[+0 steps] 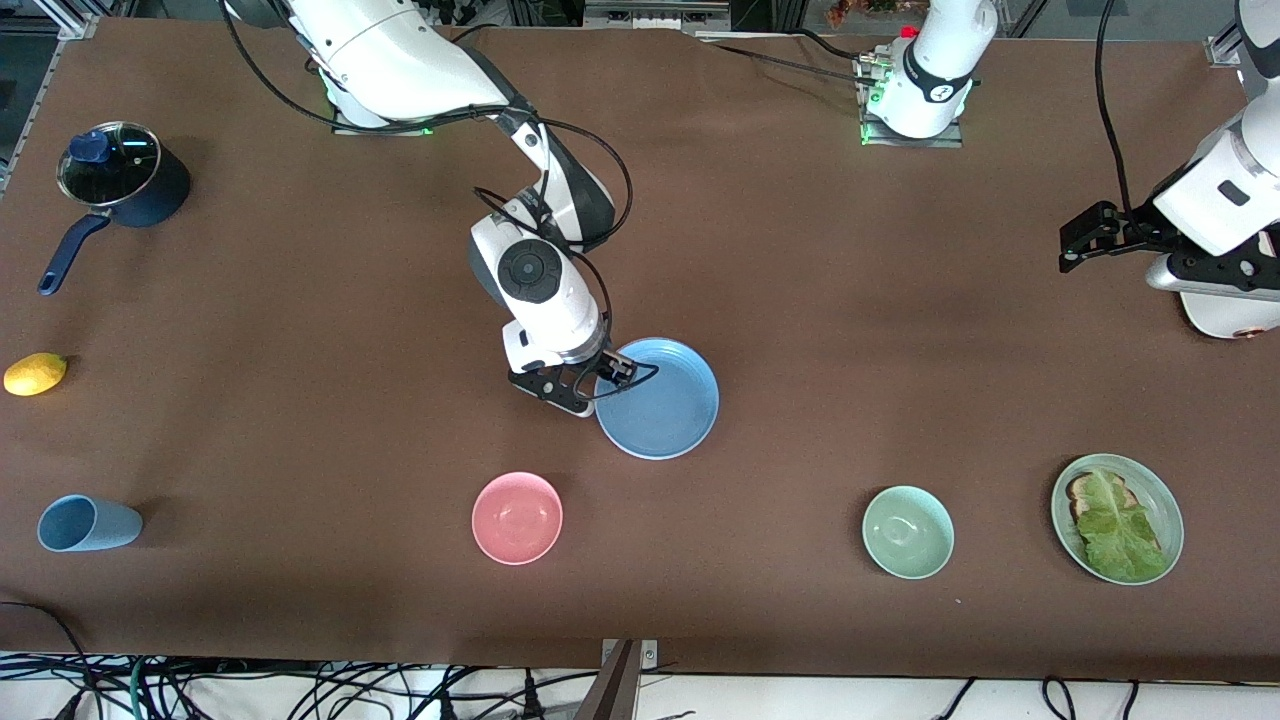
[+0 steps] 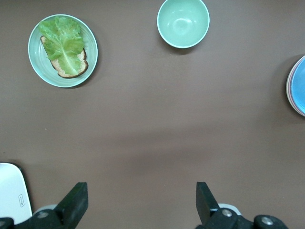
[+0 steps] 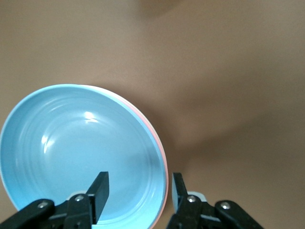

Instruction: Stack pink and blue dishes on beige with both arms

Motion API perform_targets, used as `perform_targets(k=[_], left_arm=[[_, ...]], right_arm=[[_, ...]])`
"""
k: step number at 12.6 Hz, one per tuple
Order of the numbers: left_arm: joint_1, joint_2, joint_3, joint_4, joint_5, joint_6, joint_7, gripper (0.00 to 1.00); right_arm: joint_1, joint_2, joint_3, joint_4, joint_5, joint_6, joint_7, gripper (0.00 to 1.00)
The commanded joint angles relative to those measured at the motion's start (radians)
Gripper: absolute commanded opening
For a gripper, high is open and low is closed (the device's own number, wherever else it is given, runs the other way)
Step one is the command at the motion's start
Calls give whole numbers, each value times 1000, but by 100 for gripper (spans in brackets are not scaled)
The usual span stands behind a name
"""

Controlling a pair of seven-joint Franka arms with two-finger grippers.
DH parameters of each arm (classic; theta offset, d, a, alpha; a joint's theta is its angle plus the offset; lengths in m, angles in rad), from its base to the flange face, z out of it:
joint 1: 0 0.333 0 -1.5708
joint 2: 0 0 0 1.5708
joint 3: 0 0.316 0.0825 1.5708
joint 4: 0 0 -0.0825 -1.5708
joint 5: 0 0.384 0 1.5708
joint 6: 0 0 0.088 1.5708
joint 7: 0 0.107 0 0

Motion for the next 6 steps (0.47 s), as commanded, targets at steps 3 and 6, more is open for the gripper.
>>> perform_targets(k=[3,6], left_arm=[[-5,4,2,6,20,7,18,100],[-5,4,2,6,20,9,20,100]], right_arm=[[-82,-139,-4,-73,-15,-85,-133,99],[-180,-267,-2,-151,-15,-181,-335,100]])
